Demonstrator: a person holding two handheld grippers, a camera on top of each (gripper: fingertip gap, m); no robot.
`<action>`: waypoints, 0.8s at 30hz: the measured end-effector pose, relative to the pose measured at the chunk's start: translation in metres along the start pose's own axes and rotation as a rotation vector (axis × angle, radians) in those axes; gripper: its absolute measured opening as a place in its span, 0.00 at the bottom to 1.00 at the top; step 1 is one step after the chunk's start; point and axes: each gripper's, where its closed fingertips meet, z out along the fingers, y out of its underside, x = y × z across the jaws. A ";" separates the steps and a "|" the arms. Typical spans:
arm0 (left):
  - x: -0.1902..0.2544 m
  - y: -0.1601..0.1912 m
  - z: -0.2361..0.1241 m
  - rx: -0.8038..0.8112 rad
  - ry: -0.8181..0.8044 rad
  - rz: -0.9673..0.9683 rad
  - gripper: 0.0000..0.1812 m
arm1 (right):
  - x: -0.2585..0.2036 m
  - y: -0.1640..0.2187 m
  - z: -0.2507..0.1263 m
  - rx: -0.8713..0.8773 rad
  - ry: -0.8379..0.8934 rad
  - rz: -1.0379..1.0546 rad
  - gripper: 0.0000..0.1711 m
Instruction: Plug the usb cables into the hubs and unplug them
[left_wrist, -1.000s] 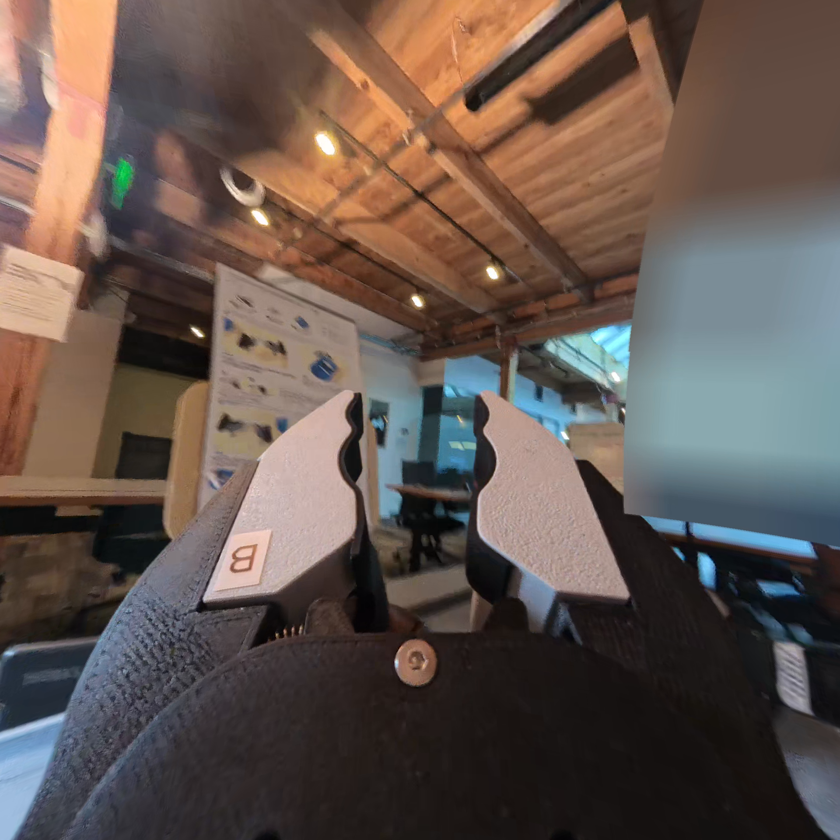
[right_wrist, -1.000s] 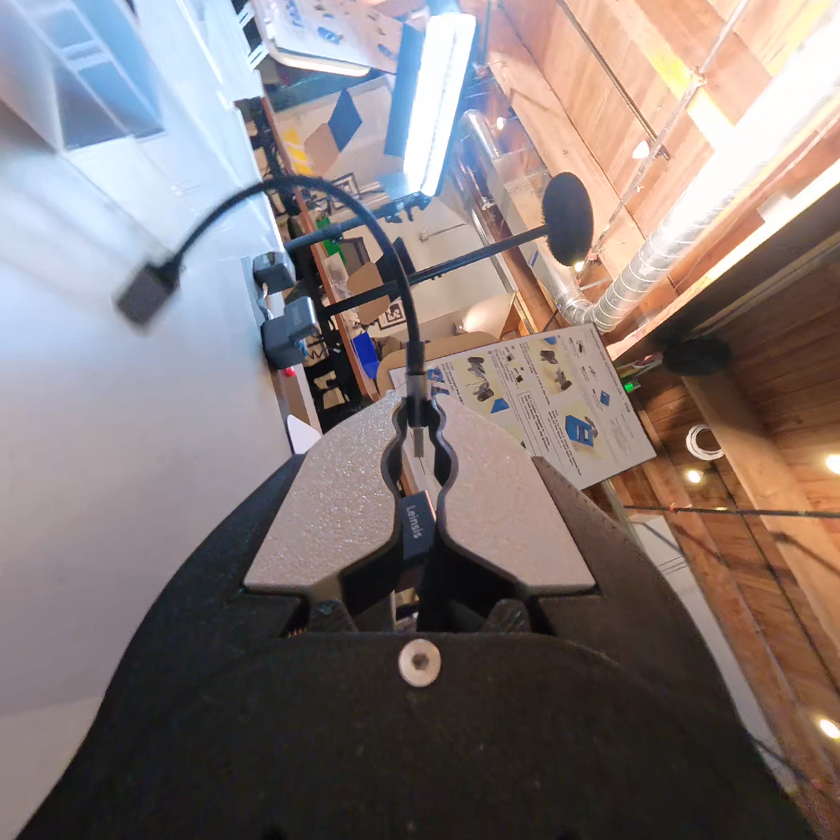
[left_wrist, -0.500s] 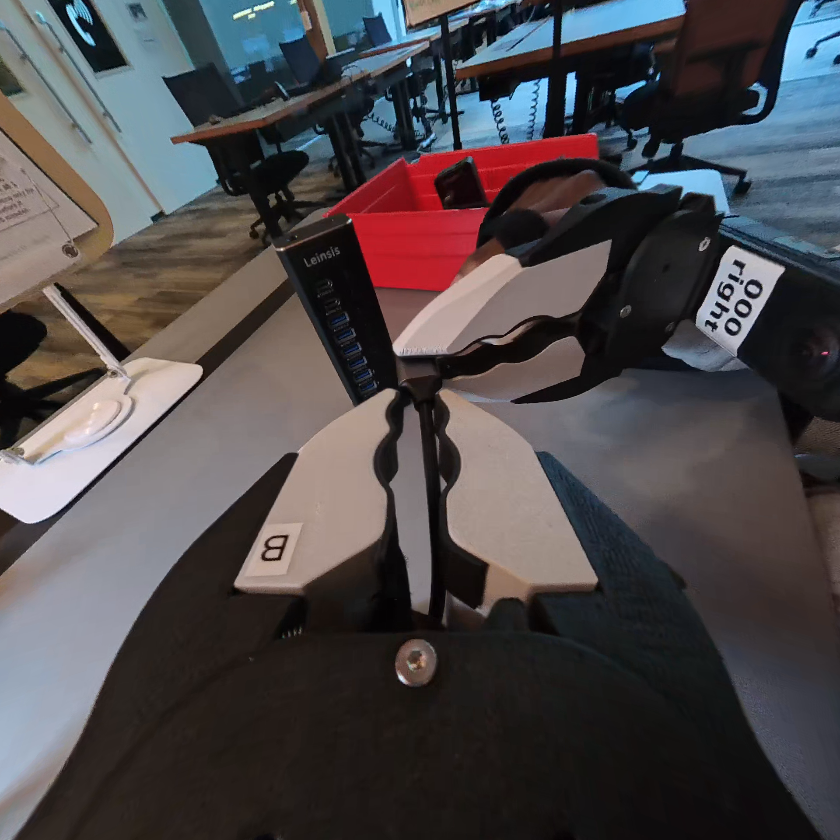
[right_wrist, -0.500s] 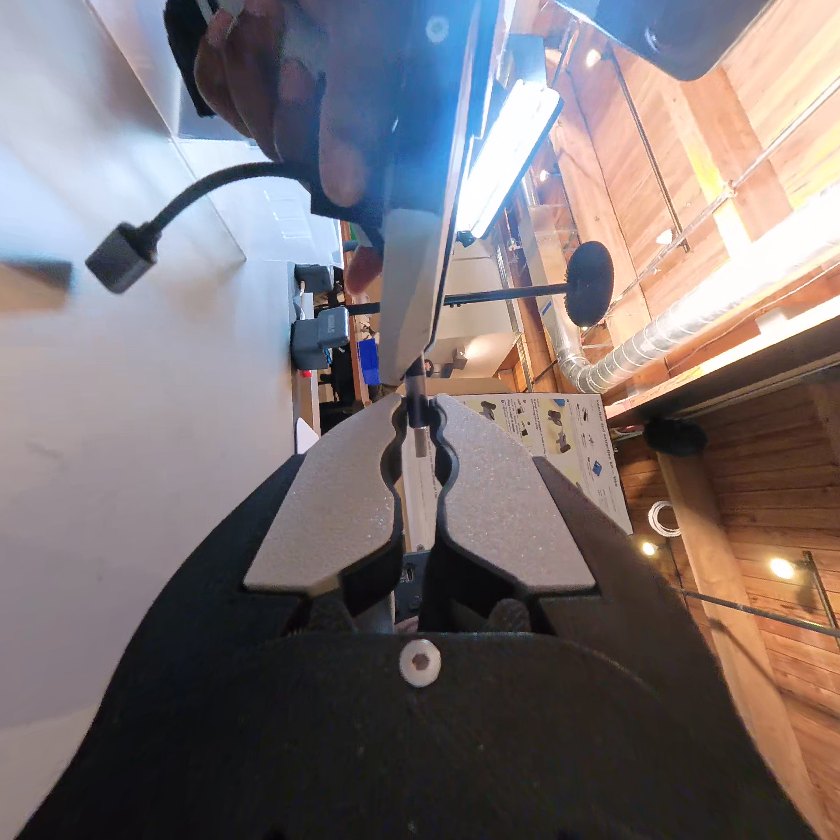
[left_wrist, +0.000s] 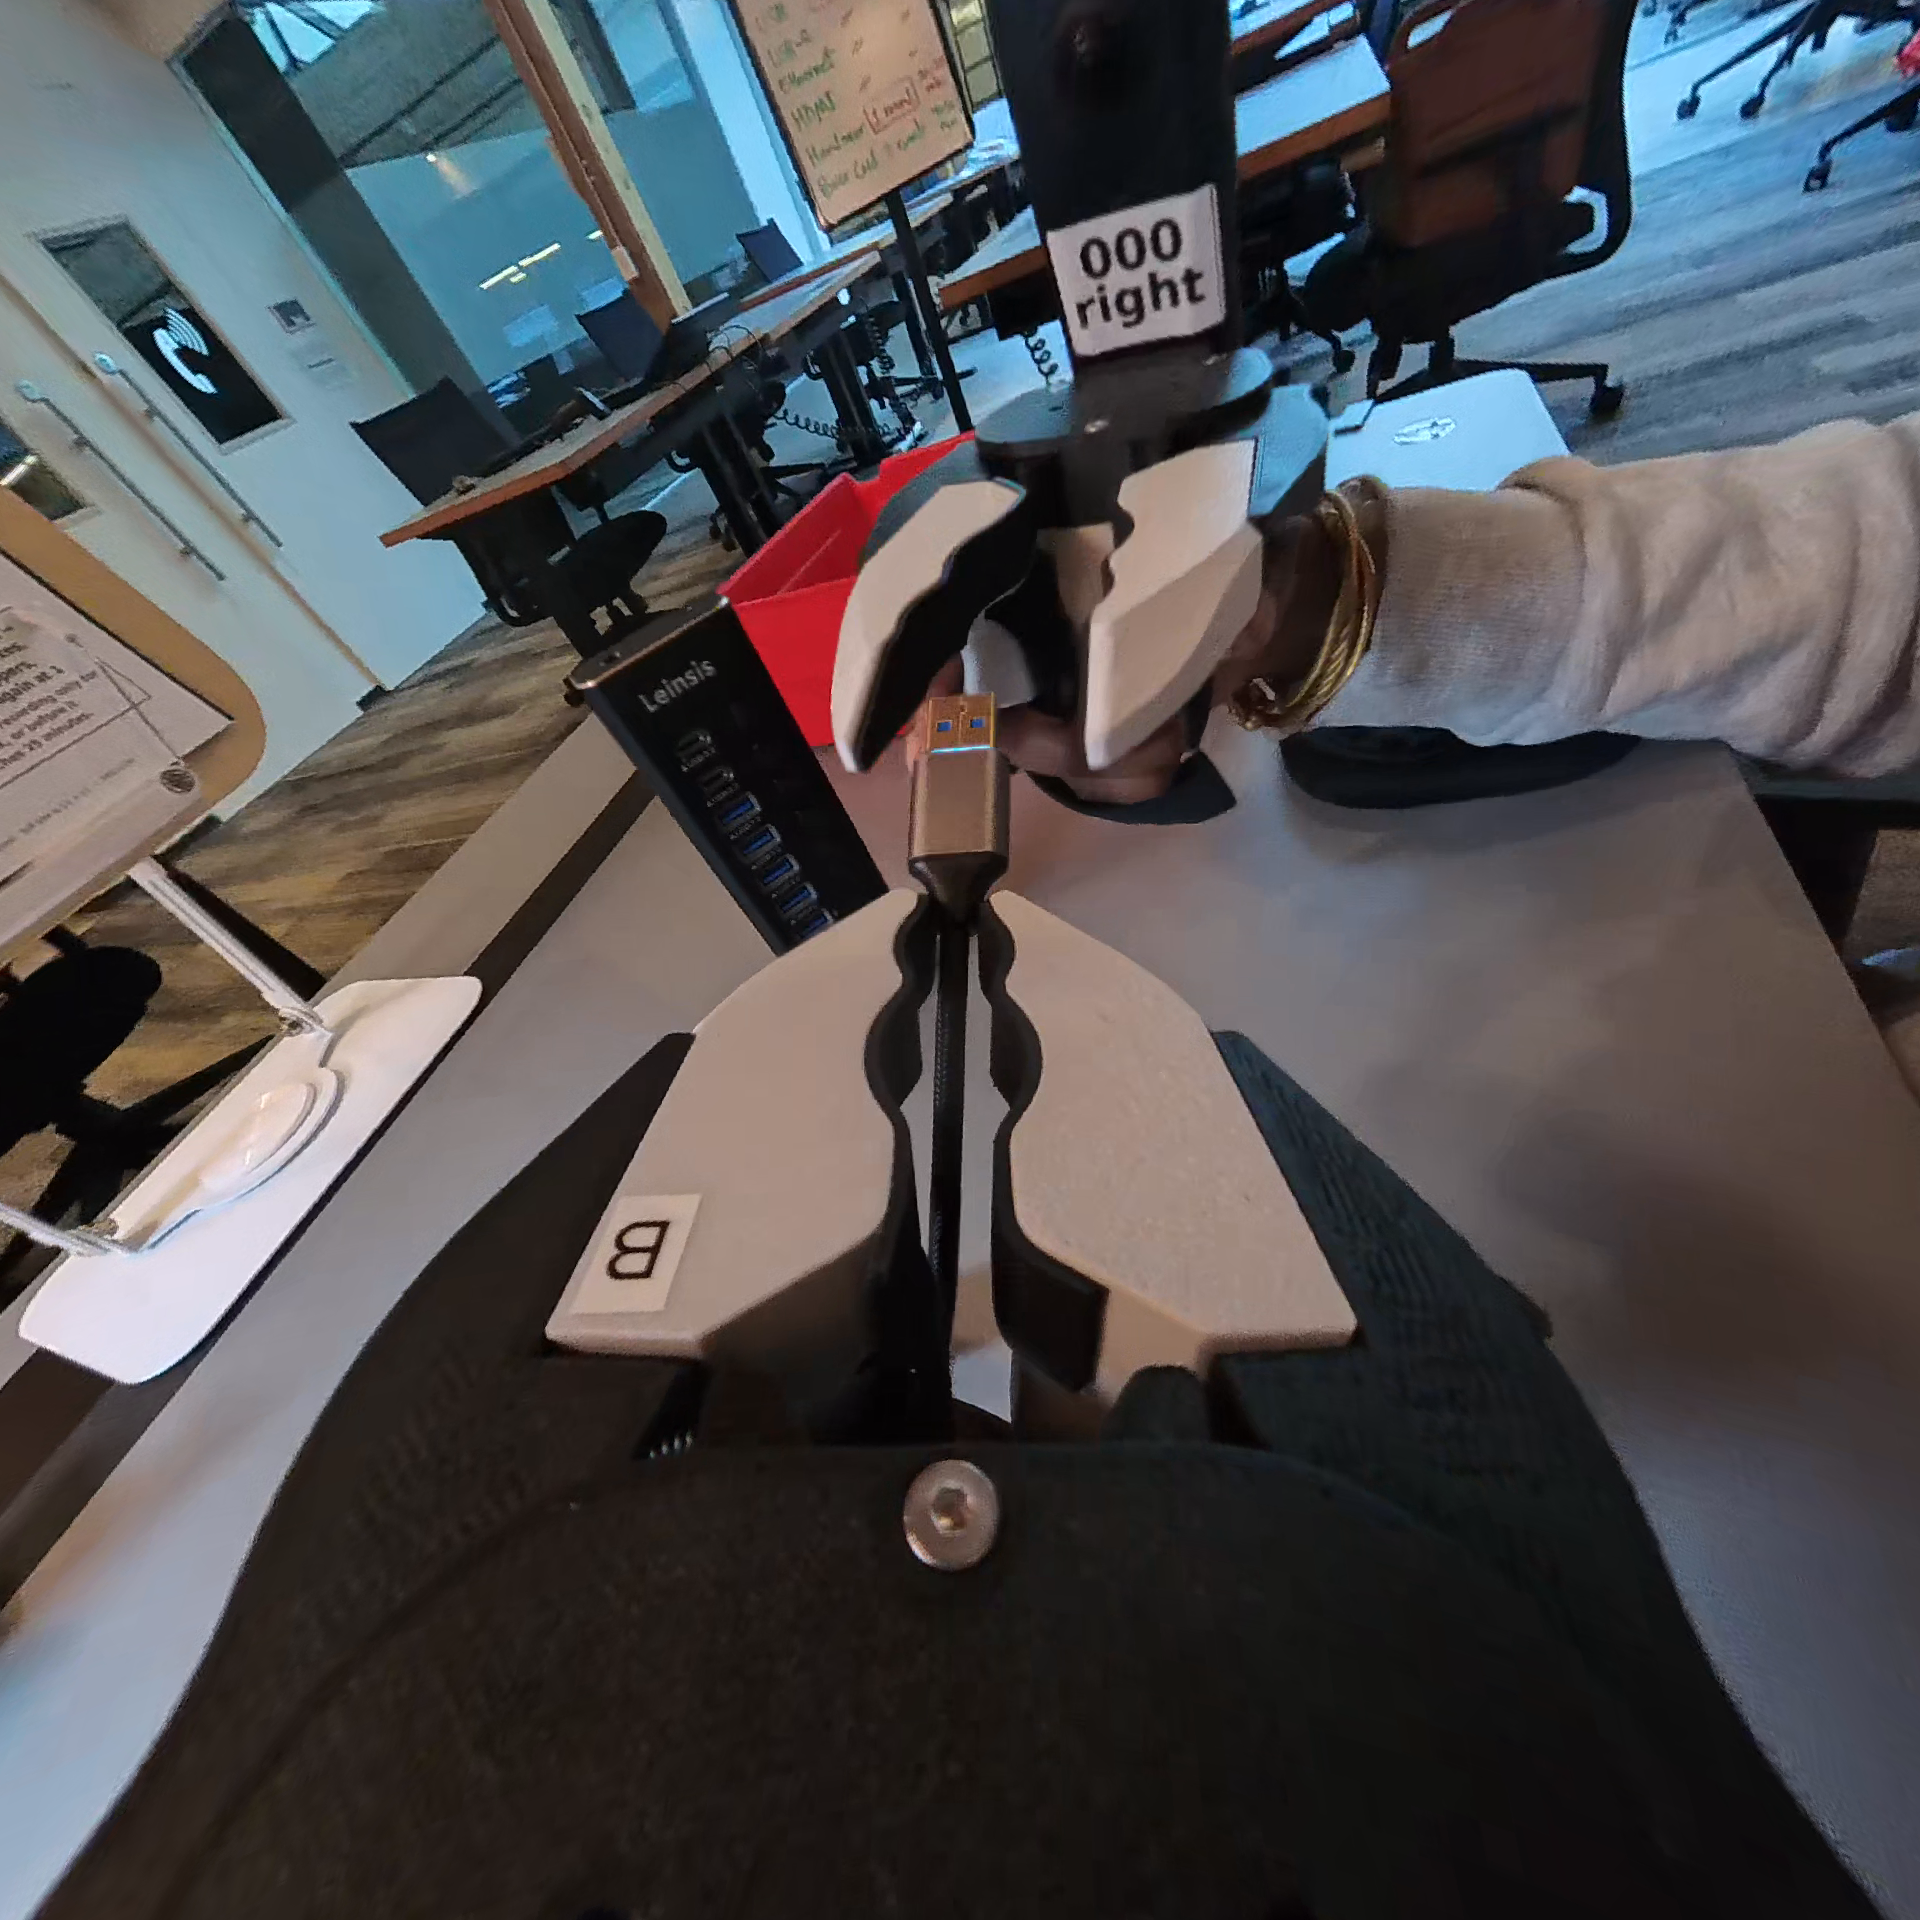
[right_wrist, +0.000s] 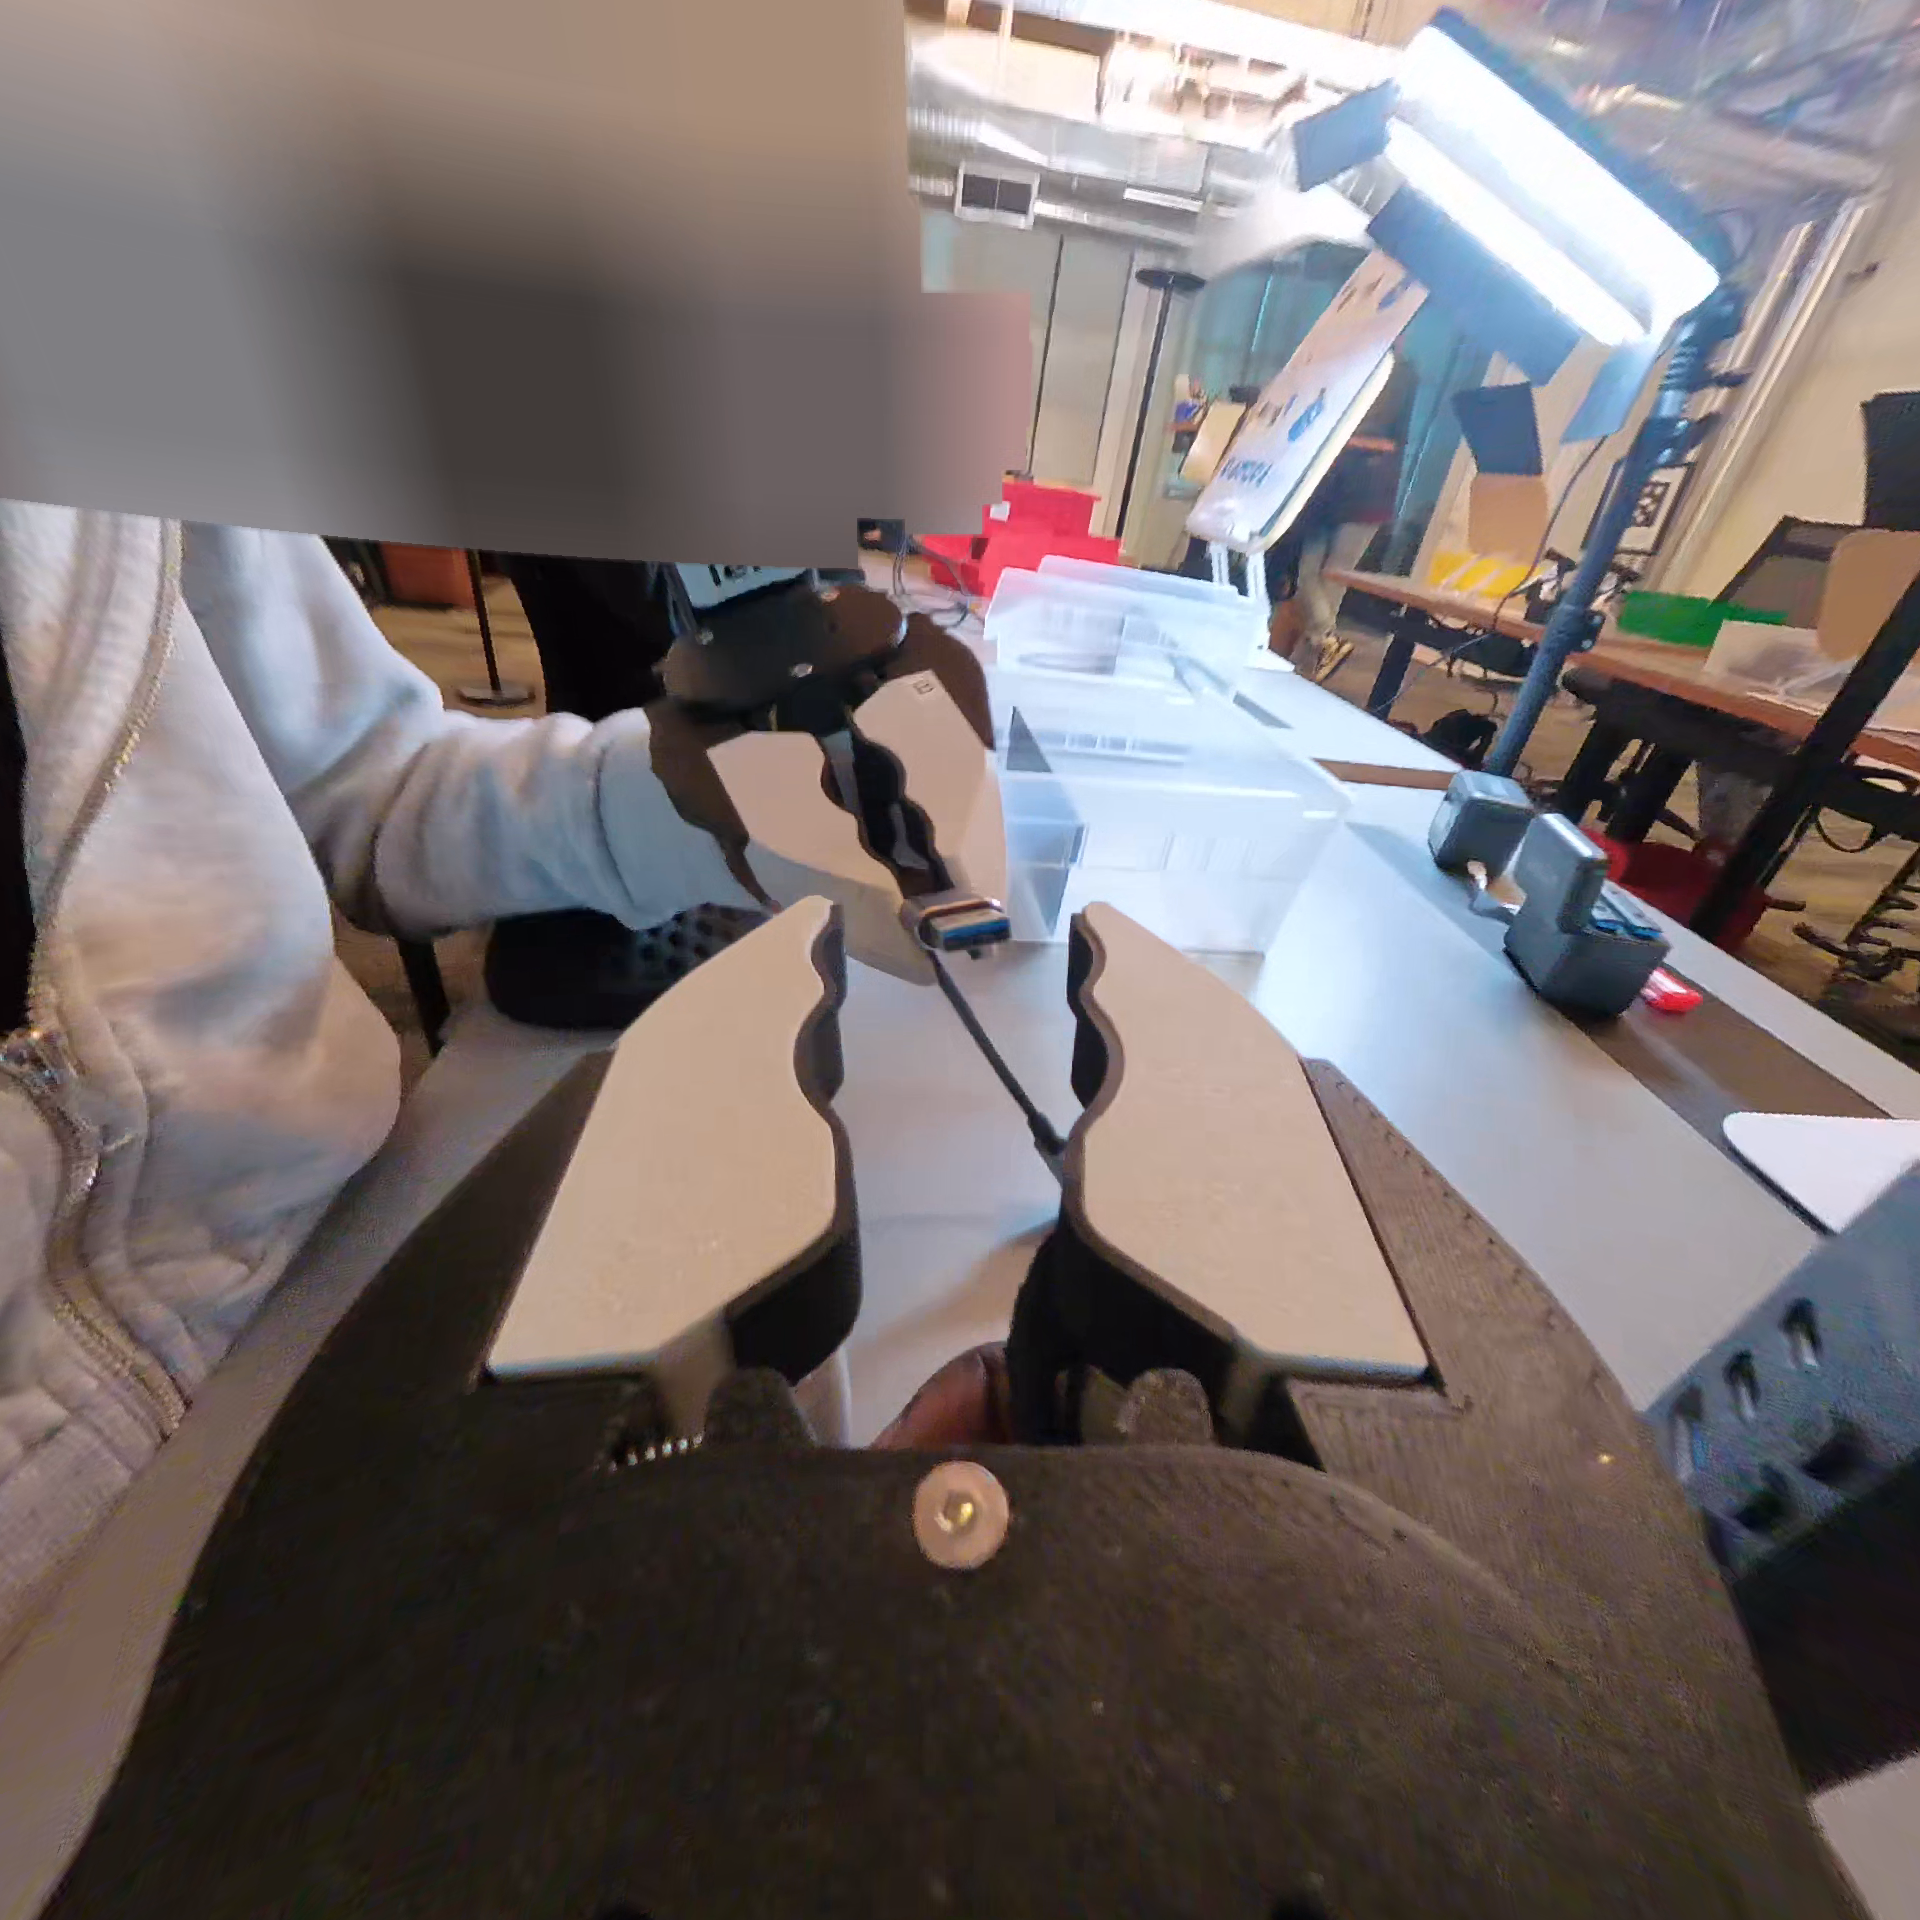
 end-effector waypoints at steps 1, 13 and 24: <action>0.001 0.001 0.001 -0.003 0.006 0.004 0.04 | -0.004 0.003 0.003 -0.020 -0.013 -0.011 0.22; -0.017 -0.037 -0.016 0.294 -0.105 -0.054 0.30 | 0.001 -0.010 -0.005 0.103 -0.013 0.001 0.10; 0.049 -0.038 0.008 0.359 0.317 -0.444 0.15 | 0.021 -0.035 -0.007 0.288 0.148 0.038 0.10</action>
